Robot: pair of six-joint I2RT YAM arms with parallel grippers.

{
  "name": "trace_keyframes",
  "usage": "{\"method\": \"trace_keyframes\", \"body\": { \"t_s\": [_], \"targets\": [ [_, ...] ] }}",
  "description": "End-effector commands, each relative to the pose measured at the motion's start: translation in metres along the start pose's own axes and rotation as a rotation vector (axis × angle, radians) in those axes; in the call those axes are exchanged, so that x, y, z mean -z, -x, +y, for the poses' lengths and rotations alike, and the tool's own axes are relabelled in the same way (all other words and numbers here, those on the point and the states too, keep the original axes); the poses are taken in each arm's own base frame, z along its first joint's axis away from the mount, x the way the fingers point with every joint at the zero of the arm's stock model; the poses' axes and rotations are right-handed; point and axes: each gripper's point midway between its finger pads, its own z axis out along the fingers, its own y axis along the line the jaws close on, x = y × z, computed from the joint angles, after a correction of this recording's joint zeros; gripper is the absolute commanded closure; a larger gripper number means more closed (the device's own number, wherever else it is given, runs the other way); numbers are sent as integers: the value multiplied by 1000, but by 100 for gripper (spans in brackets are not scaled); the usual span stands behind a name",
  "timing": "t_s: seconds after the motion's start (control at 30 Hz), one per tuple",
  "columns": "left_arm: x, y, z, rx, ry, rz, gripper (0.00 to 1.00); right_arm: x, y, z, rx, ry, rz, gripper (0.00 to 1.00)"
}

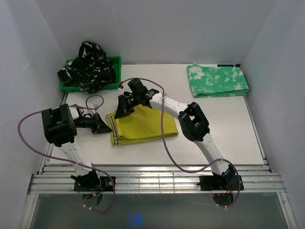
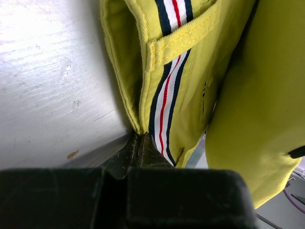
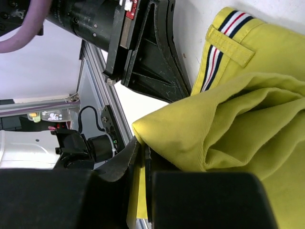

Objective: Fold and stack the trousers
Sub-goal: Fold the trousers

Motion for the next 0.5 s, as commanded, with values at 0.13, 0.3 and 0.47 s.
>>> {"method": "trace_keyframes", "body": {
  "t_s": [0.13,0.3,0.47],
  "targets": [
    [-3,-2,9,-42,59,-8,100,-8,15,47,70,99,-46,92],
    [-4,-3,9,-36,59,-9,100,-14,13,45,53,94,-43,92],
    [-3,-3,8,-37,60,-15,100,-21,12,47,48,96,-44,92]
  ]
}}
